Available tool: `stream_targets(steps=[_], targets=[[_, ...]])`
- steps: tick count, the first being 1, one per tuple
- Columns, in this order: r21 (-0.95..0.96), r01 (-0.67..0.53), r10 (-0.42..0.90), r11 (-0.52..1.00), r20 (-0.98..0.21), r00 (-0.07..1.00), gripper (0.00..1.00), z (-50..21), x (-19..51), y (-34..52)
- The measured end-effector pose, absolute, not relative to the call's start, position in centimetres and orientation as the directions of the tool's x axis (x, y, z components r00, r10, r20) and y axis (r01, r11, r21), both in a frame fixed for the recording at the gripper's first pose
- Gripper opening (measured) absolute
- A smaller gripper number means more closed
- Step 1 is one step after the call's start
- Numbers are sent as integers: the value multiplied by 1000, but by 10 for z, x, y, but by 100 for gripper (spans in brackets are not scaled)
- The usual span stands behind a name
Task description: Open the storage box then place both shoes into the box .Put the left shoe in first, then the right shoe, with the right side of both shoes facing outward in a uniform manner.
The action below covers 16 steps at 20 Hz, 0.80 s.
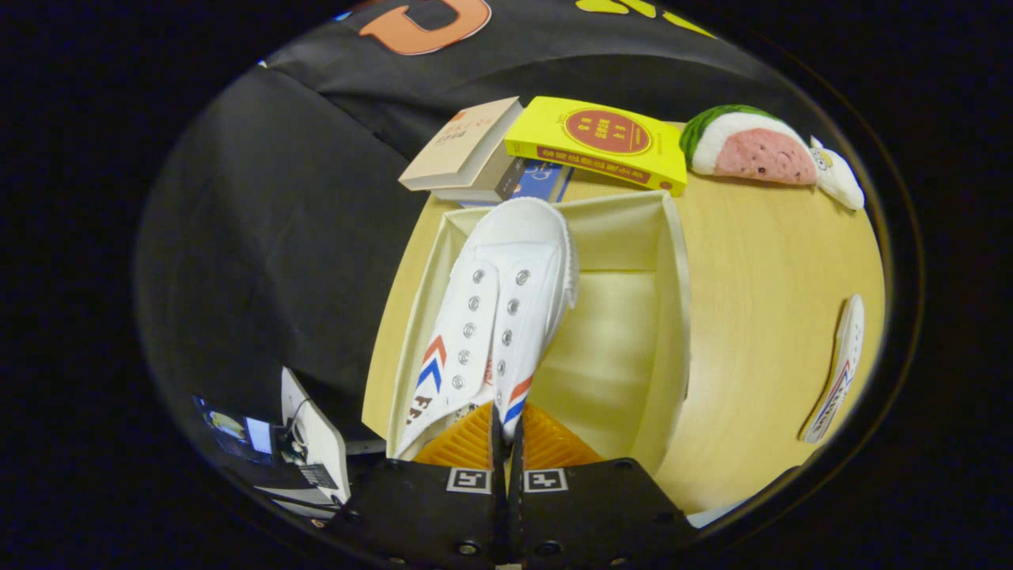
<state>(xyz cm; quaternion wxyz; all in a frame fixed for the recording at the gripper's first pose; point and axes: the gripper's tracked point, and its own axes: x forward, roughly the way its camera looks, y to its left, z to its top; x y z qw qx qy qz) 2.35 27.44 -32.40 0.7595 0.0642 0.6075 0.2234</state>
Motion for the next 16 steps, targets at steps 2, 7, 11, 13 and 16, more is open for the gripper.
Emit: stream_targets(steps=[2, 7, 11, 13, 16], targets=[[338, -267, 388, 903, -907, 162, 0, -335, 25, 279], [299, -276, 347, 913, -927, 145, 1, -360, 14, 294], [264, -236, 294, 935, -950, 102, 0, -382, 22, 300], [226, -256, 257, 940, -962, 96, 0, -391, 23, 301], [167, -265, 193, 950, -978, 75, 0, -410, 24, 301]])
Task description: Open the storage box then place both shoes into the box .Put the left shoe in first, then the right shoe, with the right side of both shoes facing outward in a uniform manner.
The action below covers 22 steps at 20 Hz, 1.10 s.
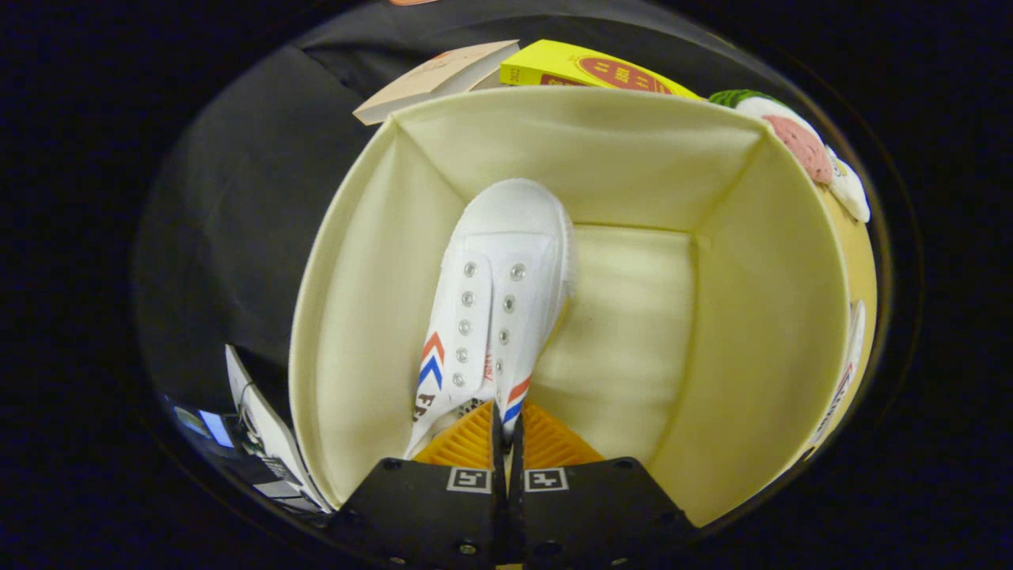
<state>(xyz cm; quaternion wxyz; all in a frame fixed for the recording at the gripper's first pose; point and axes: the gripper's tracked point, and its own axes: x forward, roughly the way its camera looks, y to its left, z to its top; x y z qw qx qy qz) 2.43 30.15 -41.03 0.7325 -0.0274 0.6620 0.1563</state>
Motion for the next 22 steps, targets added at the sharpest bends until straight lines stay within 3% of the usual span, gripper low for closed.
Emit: stream_targets(steps=[4, 8, 9, 10, 15, 22], targets=[[163, -241, 175, 957, -984, 31, 2, -419, 23, 301], [200, -262, 211, 944, -977, 14, 16, -401, 22, 291], [243, -252, 251, 937, -968, -3, 33, -390, 20, 292], [268, -248, 274, 931, -962, -12, 38, -378, 17, 291], [303, -347, 336, 888, -941, 37, 97, -301, 15, 263], [299, -374, 358, 878, -929, 99, 97, -256, 8, 172]])
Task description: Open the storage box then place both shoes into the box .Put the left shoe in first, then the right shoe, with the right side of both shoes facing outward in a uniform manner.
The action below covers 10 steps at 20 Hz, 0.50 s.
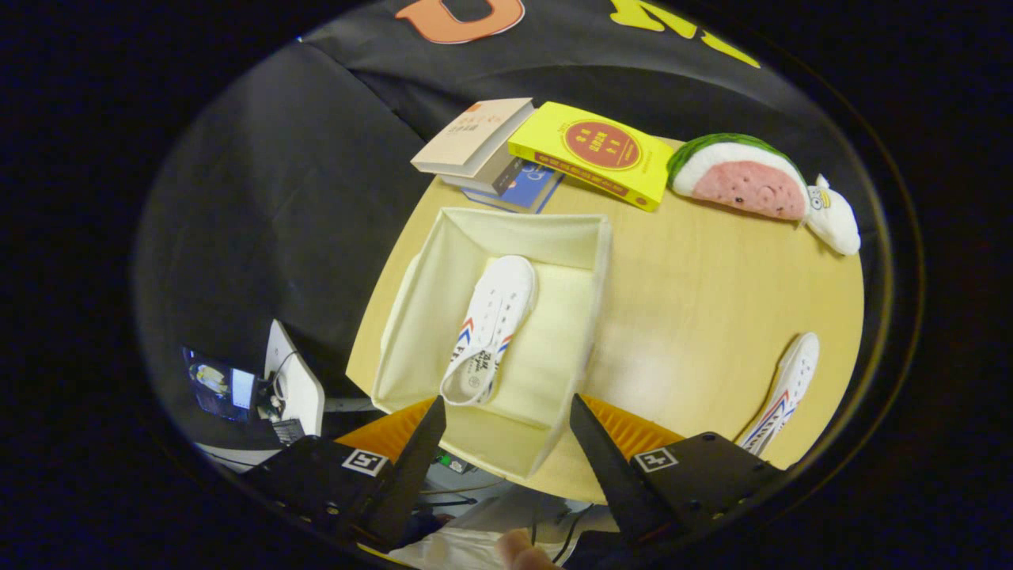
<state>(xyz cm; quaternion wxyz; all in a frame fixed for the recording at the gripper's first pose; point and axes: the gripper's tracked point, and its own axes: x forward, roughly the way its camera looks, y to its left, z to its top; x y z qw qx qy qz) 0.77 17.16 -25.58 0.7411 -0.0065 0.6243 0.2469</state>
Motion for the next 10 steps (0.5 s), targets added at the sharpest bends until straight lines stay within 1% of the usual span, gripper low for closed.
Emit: stream_targets(steps=[4, 7, 10], targets=[[312, -303, 357, 900, -928, 104, 97, -264, 9, 95], [281, -268, 327, 922, -934, 145, 96, -281, 18, 30], [266, -204, 297, 942, -945, 141, 96, -306, 18, -32]])
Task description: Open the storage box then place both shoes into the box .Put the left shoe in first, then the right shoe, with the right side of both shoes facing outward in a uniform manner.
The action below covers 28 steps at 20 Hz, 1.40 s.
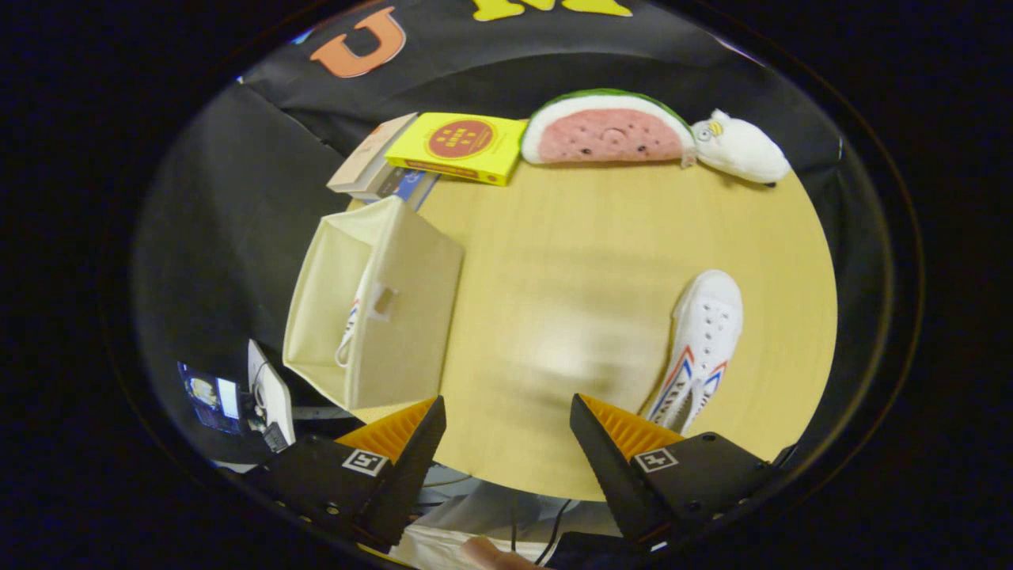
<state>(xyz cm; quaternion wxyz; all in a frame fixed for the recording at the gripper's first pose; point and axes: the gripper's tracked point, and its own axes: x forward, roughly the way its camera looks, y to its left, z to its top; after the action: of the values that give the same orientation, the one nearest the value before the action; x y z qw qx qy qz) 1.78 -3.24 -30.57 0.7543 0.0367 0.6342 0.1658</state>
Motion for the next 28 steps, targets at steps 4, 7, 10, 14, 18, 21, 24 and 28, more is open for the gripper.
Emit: stream_targets(steps=[4, 7, 10, 14, 18, 21, 24, 28], targets=[[206, -158, 228, 966, -964, 136, 97, -346, 23, -109], [144, -133, 163, 981, -976, 144, 97, -370, 33, -154], [138, -101, 150, 985, -979, 135, 97, -385, 40, -182], [127, -96, 137, 987, -984, 109, 96, -406, 47, -197], [84, -50, 89, 995, -990, 113, 92, -429, 61, -204], [107, -5, 107, 994, -991, 78, 76, -437, 59, -199], [174, 23, 172, 984, -983, 64, 46, -439, 57, -187], [215, 70, 214, 974, -976, 30, 21, -438, 59, -190]])
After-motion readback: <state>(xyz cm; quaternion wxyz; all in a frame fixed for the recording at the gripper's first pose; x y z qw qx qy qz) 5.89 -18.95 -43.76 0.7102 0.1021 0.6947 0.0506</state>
